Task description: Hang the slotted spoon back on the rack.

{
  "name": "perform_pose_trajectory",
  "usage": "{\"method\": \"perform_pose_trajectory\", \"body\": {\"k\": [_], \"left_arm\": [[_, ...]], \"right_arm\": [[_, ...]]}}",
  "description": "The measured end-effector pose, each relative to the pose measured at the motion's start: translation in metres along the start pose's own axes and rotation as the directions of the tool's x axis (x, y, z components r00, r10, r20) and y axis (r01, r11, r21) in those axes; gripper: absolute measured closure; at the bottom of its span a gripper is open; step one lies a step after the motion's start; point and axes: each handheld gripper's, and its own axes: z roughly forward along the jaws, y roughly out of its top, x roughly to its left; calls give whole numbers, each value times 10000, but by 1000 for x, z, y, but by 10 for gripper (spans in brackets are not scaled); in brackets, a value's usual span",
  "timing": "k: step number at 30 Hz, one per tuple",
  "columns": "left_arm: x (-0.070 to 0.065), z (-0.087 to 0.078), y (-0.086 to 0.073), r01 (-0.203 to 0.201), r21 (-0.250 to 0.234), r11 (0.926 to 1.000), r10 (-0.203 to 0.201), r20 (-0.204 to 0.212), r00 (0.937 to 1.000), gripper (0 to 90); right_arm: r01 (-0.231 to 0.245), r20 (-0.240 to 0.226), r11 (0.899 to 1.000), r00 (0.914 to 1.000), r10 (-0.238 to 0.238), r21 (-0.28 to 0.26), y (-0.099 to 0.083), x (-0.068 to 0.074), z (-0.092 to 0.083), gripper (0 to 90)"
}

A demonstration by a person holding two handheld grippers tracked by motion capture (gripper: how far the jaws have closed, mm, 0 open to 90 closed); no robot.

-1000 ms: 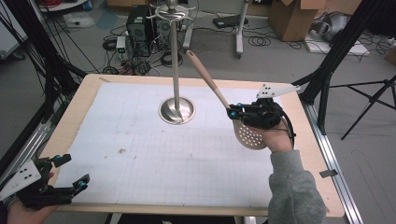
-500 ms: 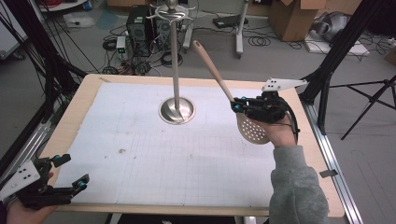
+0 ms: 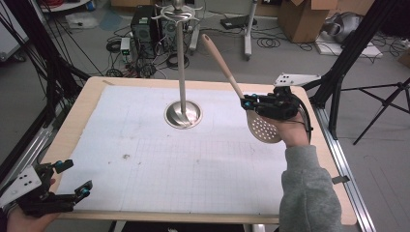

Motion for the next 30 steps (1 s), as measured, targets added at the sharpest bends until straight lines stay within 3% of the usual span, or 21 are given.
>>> {"method": "perform_pose_trajectory", "body": {"k": [30], "left_arm": [[0, -3, -1, 62, 32, 10000, -62, -9, 10000, 45]], "right_arm": [[-125, 256, 9994, 9996, 133, -325, 27, -6, 1, 783]]}}
